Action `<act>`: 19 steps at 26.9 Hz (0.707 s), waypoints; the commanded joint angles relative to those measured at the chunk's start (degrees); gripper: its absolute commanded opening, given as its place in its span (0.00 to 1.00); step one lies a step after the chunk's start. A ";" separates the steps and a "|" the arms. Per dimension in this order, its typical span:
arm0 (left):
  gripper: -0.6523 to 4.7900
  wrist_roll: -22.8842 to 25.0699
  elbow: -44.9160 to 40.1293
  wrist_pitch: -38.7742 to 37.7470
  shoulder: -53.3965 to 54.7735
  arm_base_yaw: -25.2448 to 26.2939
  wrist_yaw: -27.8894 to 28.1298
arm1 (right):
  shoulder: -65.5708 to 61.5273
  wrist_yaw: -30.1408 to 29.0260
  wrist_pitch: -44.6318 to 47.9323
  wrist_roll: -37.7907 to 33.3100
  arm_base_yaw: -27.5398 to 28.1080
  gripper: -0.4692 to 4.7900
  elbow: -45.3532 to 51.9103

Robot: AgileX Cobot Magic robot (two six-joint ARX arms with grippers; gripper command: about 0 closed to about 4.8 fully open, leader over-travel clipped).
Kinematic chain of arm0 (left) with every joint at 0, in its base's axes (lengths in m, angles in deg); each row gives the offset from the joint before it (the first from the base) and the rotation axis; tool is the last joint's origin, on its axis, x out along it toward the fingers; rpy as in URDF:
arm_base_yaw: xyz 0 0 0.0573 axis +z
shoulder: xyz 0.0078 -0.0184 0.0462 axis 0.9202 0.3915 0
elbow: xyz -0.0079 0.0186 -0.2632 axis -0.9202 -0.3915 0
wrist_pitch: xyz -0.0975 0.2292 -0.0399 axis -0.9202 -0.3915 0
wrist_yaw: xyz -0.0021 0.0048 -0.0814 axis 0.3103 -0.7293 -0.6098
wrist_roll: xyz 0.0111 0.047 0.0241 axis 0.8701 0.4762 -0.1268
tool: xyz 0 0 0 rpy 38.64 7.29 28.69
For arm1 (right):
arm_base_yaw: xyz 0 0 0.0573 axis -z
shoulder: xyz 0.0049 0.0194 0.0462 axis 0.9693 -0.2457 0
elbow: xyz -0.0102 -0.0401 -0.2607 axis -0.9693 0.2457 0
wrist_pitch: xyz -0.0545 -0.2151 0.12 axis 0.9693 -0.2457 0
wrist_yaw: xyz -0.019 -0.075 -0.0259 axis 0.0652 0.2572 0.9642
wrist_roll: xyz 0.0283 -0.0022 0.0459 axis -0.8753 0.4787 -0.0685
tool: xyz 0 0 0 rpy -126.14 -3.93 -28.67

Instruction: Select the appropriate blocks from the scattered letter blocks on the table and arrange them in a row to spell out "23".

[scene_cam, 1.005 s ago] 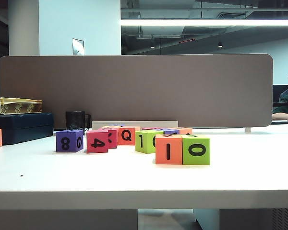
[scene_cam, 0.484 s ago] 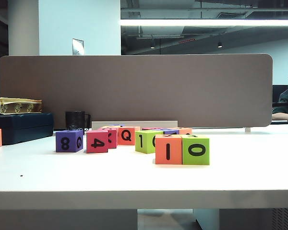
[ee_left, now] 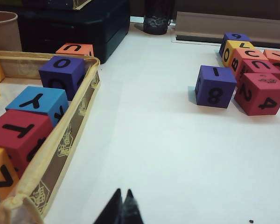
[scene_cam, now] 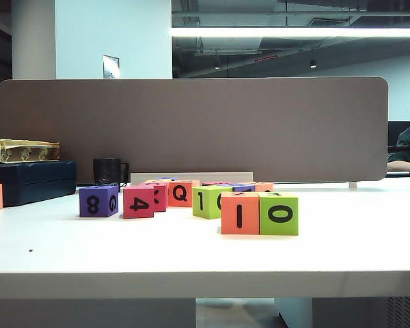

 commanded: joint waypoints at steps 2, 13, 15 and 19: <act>0.11 0.22 0.07 -0.46 0.02 0.02 -0.37 | 1.22 0.15 4.13 -0.24 -0.11 0.09 2.14; 0.11 0.22 0.07 -0.46 0.02 0.02 -0.35 | 1.22 2.43 4.02 -0.28 -0.22 0.09 7.15; 0.11 0.22 0.07 -0.46 0.02 0.02 -0.35 | 1.22 3.93 3.39 -0.35 -0.22 0.09 7.15; 0.11 0.22 0.07 -0.46 0.02 0.02 -0.35 | 1.22 5.68 1.46 -0.33 -0.22 0.09 7.15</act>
